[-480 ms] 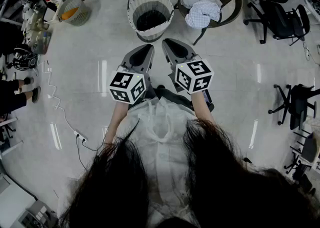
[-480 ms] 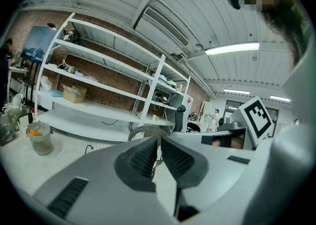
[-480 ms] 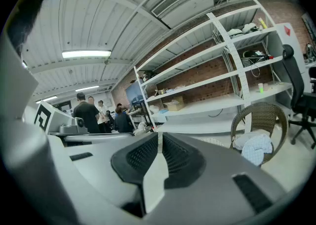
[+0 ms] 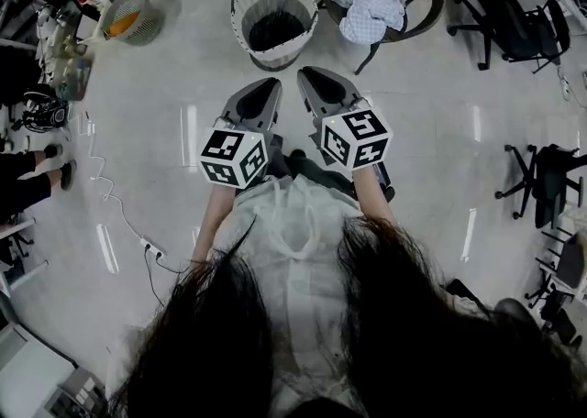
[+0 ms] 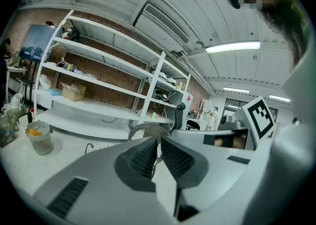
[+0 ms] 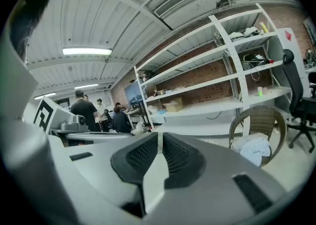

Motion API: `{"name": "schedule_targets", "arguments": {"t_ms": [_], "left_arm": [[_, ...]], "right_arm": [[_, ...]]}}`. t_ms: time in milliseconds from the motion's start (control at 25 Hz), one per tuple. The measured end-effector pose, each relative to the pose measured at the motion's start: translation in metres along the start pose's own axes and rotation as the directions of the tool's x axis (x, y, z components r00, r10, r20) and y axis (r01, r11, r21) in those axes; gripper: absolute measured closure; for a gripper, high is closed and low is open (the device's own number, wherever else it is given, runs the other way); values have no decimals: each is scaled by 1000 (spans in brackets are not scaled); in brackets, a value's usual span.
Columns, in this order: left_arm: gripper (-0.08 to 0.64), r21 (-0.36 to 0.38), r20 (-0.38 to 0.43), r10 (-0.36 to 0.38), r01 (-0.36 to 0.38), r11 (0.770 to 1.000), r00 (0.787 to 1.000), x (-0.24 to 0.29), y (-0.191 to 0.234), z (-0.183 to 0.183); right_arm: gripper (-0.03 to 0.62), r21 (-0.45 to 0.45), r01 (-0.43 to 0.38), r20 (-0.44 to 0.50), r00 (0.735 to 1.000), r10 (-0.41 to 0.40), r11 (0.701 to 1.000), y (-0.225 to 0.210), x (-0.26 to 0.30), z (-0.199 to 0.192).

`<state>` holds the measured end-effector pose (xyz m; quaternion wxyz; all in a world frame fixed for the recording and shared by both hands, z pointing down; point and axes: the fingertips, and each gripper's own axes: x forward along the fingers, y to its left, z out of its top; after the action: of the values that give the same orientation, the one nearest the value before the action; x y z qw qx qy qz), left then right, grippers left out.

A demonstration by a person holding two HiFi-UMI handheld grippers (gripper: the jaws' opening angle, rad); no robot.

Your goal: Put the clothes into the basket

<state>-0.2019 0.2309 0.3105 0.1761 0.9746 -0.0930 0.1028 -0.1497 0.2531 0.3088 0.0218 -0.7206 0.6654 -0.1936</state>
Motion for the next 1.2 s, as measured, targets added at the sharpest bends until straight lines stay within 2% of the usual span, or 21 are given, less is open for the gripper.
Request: {"name": "schedule_targets", "arguments": {"t_ms": [360,640,1200], "left_arm": [[531,8,-38,-64,65,998,997,31,23,14],[531,47,-59,-112,115,992,992,58,48,35],[531,55,-82,-194,199,978,977,96,148,73]], "right_arm": [[547,56,59,-10,998,-59,997,-18,25,8],[548,22,68,-21,998,-67,997,-22,62,19],[548,126,214,-57,976,-209,969,-45,155,28]]}}
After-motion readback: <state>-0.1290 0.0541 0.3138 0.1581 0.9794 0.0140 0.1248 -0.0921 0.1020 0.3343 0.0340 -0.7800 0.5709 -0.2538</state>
